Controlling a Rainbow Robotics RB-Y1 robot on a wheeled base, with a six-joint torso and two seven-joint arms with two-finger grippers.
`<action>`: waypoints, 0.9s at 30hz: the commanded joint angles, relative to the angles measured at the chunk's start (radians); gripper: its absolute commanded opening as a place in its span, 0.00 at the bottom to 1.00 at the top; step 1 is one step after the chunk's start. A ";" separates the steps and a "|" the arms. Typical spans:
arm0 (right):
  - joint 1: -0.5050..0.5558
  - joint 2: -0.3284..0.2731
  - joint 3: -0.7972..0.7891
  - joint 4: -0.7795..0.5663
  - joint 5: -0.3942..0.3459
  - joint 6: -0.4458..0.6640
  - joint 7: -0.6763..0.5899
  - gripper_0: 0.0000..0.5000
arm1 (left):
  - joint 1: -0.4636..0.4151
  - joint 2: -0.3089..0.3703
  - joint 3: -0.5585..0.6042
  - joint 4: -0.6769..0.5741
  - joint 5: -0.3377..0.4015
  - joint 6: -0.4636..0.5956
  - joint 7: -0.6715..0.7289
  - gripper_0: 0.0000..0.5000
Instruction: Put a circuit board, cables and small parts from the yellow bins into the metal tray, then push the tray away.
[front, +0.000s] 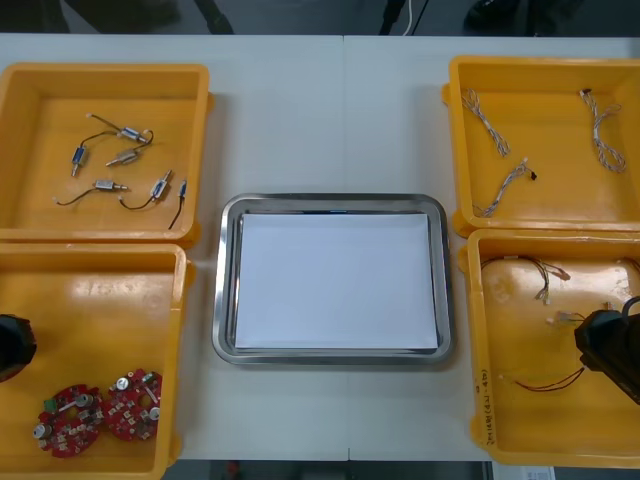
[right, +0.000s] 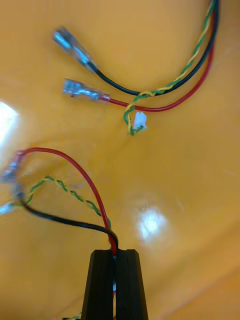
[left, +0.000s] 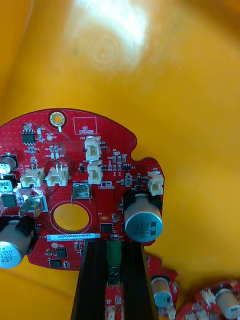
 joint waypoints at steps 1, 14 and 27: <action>-0.025 -0.011 -0.096 -0.118 -0.019 0.086 0.008 0.00 | -0.069 0.083 0.031 -0.073 0.030 0.086 0.028 0.00; -0.150 -0.130 -0.212 -0.262 -0.165 0.241 0.062 0.00 | -0.249 0.178 -0.035 -0.173 0.181 0.238 0.034 0.00; -0.236 -0.386 -0.238 -0.242 -0.413 0.241 0.171 0.00 | -0.488 0.199 -0.268 -0.202 0.211 0.288 0.068 0.00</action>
